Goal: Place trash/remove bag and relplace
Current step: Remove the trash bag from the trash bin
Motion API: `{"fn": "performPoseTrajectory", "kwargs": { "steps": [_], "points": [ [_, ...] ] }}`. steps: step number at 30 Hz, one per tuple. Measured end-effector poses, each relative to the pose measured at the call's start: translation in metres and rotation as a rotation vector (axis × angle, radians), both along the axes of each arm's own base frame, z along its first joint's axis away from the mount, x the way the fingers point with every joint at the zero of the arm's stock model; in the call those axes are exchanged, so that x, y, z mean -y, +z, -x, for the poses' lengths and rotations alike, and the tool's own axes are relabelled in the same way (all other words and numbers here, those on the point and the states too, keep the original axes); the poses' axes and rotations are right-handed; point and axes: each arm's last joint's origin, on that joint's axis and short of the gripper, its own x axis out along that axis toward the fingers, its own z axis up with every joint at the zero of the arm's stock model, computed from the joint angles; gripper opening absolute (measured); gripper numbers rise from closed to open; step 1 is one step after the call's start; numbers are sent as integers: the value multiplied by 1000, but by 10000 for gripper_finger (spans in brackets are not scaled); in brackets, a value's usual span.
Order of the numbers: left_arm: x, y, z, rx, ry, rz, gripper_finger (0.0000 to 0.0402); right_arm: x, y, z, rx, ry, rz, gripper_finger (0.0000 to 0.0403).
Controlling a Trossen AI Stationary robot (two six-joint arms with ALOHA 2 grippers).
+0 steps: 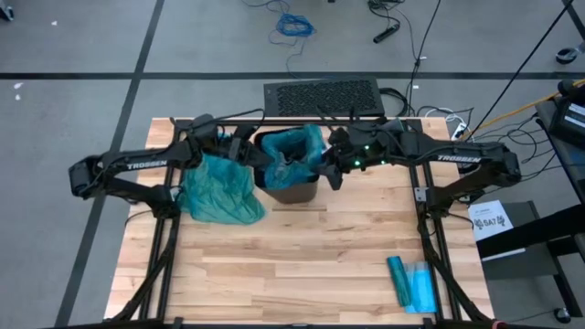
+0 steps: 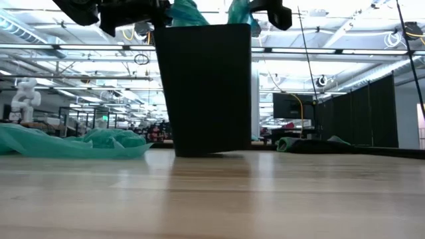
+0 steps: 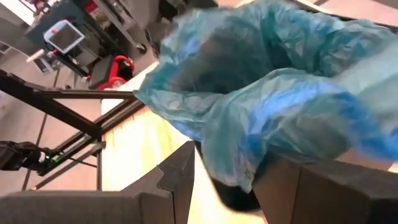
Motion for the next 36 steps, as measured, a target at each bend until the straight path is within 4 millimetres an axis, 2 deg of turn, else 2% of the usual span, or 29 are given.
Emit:
{"fn": "performPoseTrajectory", "kwargs": {
  "steps": [7,11,18,23,32,36],
  "points": [
    [0,-3,4,-59,46,27,114,0,3,2,13,5,15,130],
    [0,2,5,-34,50,36,114,1,2,1,9,-16,34,130],
    [1,46,2,77,20,-56,114,1,2,1,9,-16,41,130],
    [1,54,1,-41,12,-102,114,2,2,1,7,-37,53,130],
    [7,52,4,-260,58,-202,114,3,2,5,-13,-31,68,130],
    [8,51,8,-360,102,-233,114,2,8,11,11,-25,79,130]
  ]
}}
